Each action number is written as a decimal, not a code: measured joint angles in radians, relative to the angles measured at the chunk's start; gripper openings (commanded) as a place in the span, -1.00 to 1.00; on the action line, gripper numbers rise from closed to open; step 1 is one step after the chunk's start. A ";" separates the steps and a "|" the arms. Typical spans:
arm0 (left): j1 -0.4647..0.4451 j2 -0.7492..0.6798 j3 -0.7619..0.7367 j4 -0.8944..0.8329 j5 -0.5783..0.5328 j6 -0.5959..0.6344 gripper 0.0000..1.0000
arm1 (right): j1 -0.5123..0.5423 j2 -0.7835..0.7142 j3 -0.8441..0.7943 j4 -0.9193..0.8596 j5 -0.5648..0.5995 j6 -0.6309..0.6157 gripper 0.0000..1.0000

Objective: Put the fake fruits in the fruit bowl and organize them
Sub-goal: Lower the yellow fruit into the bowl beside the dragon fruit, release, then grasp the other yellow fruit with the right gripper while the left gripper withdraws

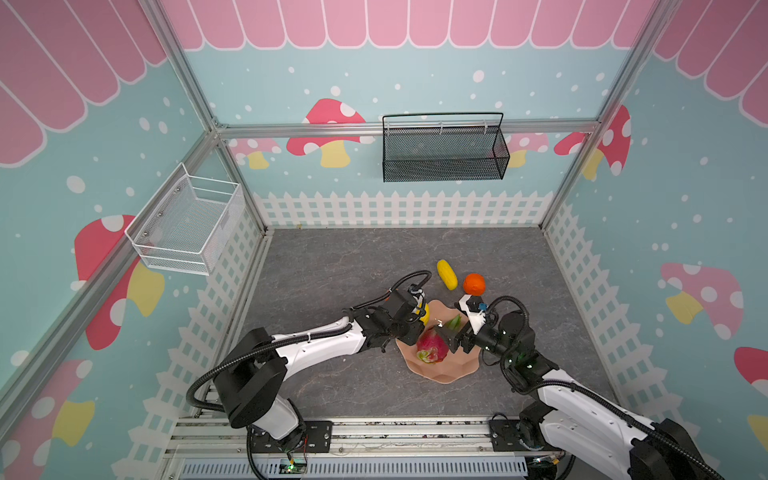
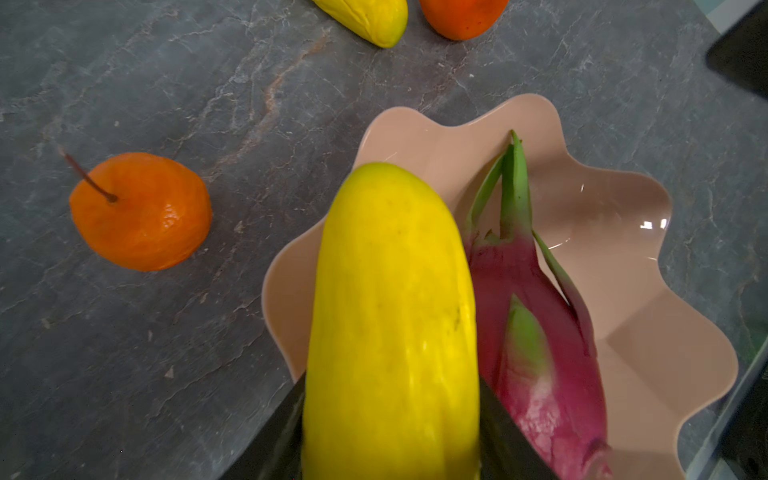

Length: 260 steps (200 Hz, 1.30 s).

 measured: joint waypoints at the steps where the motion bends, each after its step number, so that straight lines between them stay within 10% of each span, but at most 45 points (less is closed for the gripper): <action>1: 0.000 0.000 0.000 0.000 0.000 0.000 0.07 | 0.000 0.000 0.000 0.000 0.001 0.000 0.96; 140: -0.013 -0.081 0.032 -0.070 -0.065 0.029 0.58 | -0.083 0.100 0.051 -0.080 0.138 0.068 0.99; 179: -0.009 -0.297 -0.002 -0.057 -0.159 0.063 0.99 | -0.132 0.397 0.430 -0.257 0.224 0.079 0.96; 260: 0.060 -0.467 -0.183 0.008 -0.172 0.071 1.00 | -0.151 1.052 1.120 -0.561 0.364 -0.087 0.84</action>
